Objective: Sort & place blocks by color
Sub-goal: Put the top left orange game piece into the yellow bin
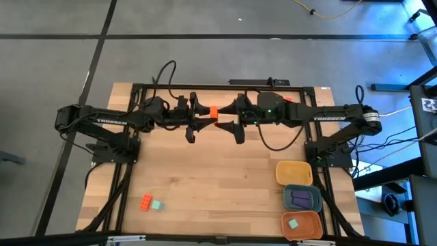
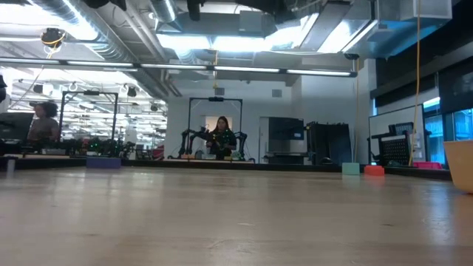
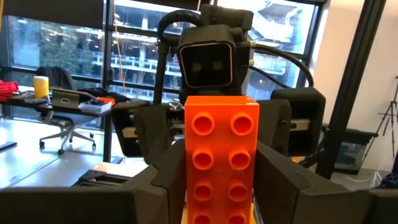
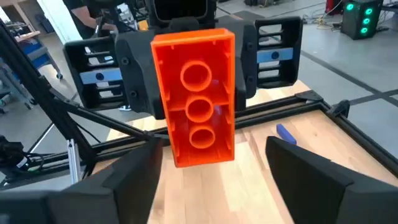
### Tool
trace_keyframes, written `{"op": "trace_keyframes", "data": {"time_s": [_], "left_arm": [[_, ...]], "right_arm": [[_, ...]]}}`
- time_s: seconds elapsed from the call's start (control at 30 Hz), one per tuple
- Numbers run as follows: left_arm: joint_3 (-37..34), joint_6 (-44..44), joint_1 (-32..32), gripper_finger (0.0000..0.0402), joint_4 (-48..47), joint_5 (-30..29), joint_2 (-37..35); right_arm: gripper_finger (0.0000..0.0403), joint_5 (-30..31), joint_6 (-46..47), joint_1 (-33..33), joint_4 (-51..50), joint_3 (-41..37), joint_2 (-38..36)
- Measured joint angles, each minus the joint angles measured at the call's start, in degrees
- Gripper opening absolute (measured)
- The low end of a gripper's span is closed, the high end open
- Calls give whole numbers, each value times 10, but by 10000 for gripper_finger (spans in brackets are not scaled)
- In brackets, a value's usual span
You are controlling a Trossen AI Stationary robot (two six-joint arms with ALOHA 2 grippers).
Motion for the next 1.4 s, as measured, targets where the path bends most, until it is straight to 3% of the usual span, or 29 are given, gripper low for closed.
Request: {"op": "trace_keyframes", "data": {"time_s": [0.2, 0.63, 0.87, 1.13, 1.4], "left_arm": [[0, 1, 0, 138, 1, -4, 0], [0, 0, 0, 139, 1, 2, 0], [0, 0, 0, 139, 1, 2, 0], [0, -3, 0, 139, 0, 2, 0], [0, 4, 0, 140, 0, 20, 0]], "right_arm": [[318, -10, -7, 0, 2, 1, 1], [314, -10, -17, 0, 67, 2, 34], [263, -26, -17, 0, 70, 2, 34], [142, -27, -23, 0, 70, 2, 34], [142, -29, -28, 0, 70, 2, 34]]}}
